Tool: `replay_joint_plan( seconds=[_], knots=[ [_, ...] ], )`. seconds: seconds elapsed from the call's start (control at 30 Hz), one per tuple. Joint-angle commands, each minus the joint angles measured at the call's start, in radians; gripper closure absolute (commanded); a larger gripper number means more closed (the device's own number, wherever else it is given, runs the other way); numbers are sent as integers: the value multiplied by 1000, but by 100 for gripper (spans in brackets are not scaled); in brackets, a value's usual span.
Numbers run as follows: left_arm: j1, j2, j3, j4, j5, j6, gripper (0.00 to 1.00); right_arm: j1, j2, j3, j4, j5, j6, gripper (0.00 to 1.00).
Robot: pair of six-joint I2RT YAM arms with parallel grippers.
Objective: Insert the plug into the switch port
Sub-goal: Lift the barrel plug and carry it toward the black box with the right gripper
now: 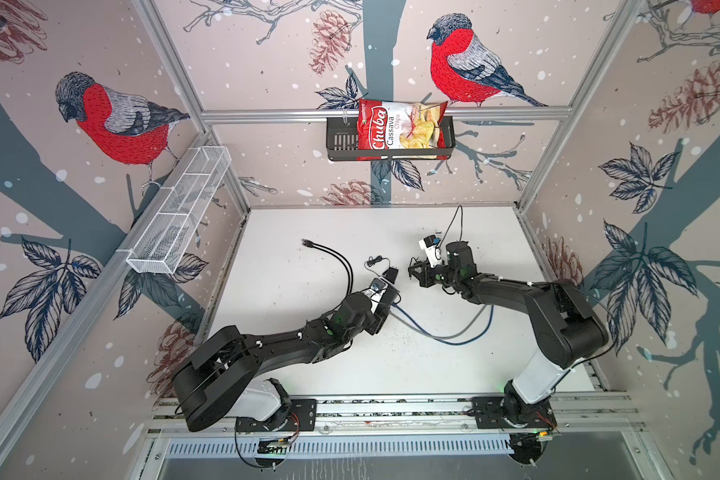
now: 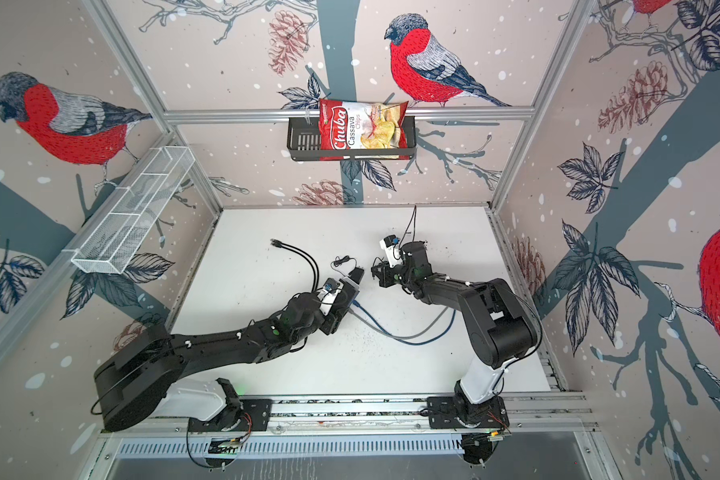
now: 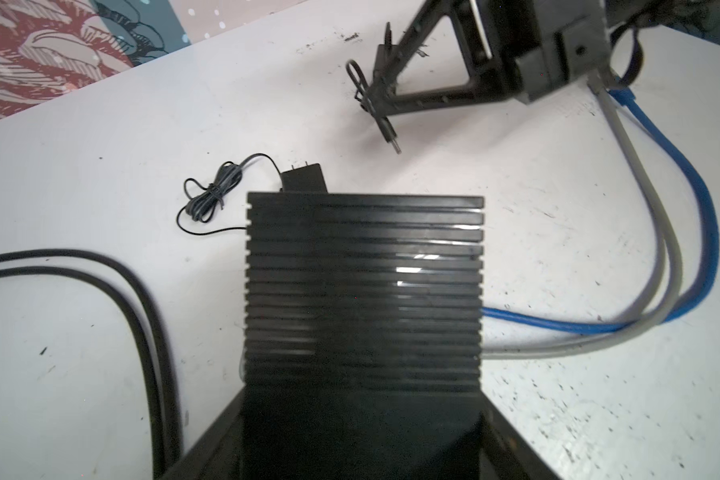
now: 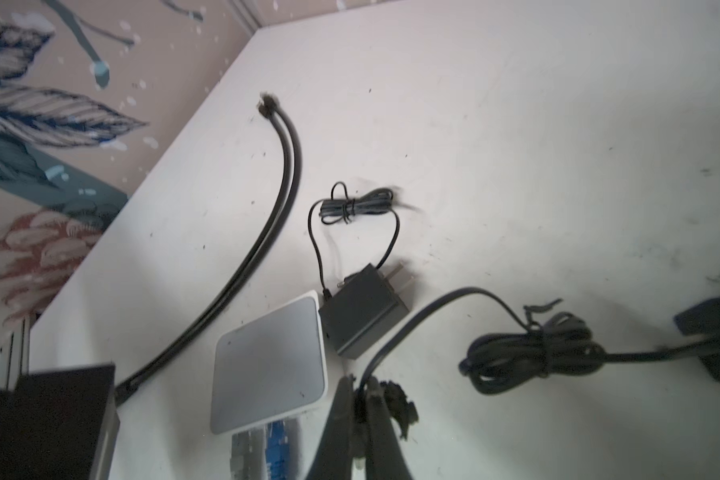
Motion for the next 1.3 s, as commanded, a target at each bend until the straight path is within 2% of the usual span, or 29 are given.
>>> replay_joint_plan(
  seconds=[0.0, 0.1, 0.33, 0.67, 0.93, 1.27],
  knots=[
    [-1, 5, -14, 133, 76, 67, 54, 16, -21, -58, 277, 38, 150, 94],
    [-11, 25, -20, 160, 73, 91, 54, 24, -37, -109, 378, 48, 195, 94],
    [-47, 15, -111, 365, 48, 199, 53, 32, -60, -241, 649, 34, 316, 94],
    [-47, 32, -147, 467, 75, 256, 55, 40, -47, -333, 936, -63, 432, 94],
    [-47, 96, -202, 686, 94, 296, 54, 56, -41, -388, 1082, -70, 477, 93],
    [-47, 153, -240, 906, 65, 314, 55, 85, -21, -453, 1267, -75, 488, 93]
  ],
)
